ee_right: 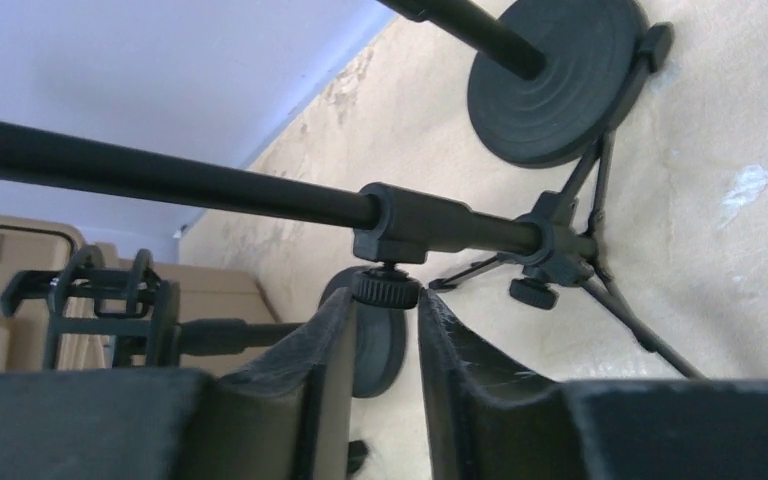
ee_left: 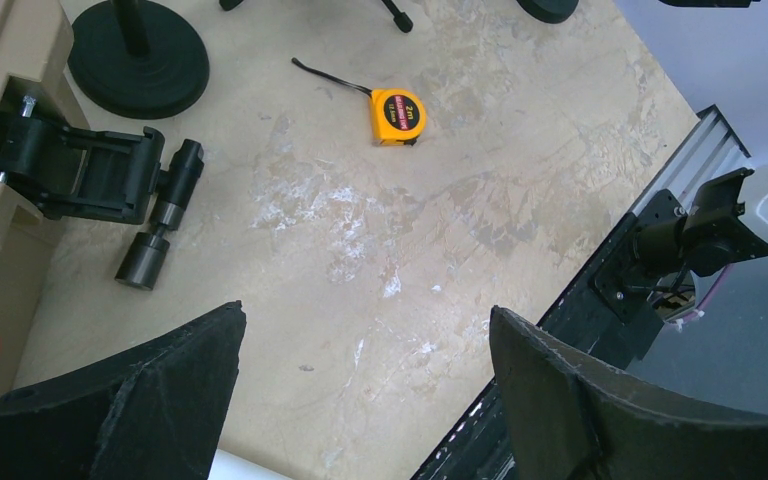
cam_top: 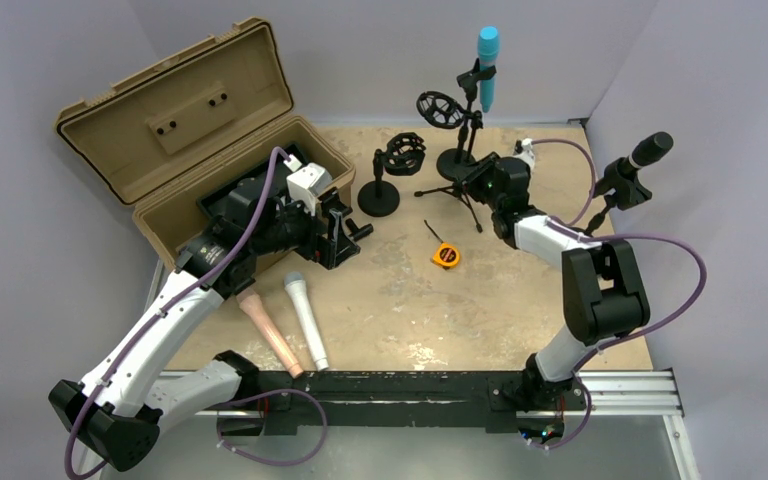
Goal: Remove the microphone from the stand
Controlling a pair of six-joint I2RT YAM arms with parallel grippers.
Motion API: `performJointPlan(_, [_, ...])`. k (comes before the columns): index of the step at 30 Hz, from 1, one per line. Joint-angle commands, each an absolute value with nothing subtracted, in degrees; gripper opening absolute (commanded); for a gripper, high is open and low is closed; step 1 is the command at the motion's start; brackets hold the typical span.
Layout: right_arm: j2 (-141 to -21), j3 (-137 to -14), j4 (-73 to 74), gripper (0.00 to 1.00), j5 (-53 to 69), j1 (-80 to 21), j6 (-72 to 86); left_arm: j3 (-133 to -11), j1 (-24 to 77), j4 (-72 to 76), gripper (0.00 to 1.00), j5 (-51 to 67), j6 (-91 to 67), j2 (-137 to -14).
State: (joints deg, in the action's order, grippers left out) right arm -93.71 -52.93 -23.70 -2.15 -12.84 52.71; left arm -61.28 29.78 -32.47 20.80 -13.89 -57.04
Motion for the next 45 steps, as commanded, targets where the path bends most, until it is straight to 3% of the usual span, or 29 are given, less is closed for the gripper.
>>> performJointPlan(1, [-94.27, -55.35, -22.88, 0.16, -6.08, -12.96, 52.84, -63.37, 30.1, -31.94, 0.89, 21.03, -12.92, -56.12])
performJointPlan(4, [-93.6, -55.36, -21.02, 0.0, -9.76, -13.08, 49.78, -63.37, 30.12, -31.99, 0.89, 21.02, -12.88, -55.99])
performJointPlan(9, [-90.95, -55.35, -17.8, 0.0, -17.81, -13.71, 40.22, -63.37, 30.11, -31.99, 0.89, 21.06, -12.91, -55.84])
performJointPlan(13, [-86.56, -52.76, -22.23, 0.0, -12.21, -13.69, 33.4, -63.43, 30.07, -31.75, 0.89, 21.45, -13.01, -55.89])
performJointPlan(14, [-86.18, -53.11, -22.61, 0.07, -10.03, -13.69, 32.74, -63.4, 30.09, -31.71, 0.89, 21.59, -13.1, -55.9])
performJointPlan(17, [-86.42, -54.85, -22.39, 0.43, -6.67, -13.62, 33.77, -63.3, 30.14, -31.72, 0.89, 21.57, -13.1, -55.91])
performJointPlan(19, [-87.29, -56.41, -21.92, 0.54, -5.96, -13.62, 35.13, -63.3, 30.16, -31.72, 0.89, 21.31, -13.01, -55.9])
performJointPlan(25, [-85.02, -58.18, -19.31, 0.58, -6.75, -13.86, 34.28, -63.28, 30.22, -32.05, 0.89, 20.48, -12.77, -55.86])
performJointPlan(32, [-79.14, -60.74, -17.88, 0.74, -6.68, -13.81, 24.73, -63.17, 30.24, -31.67, 0.89, 21.11, -12.93, -55.94])
performJointPlan(45, [-84.06, -70.86, -14.82, 0.81, 4.02, -14.04, 9.88, -62.84, 30.67, -31.65, 0.89, 19.78, -12.57, -56.01])
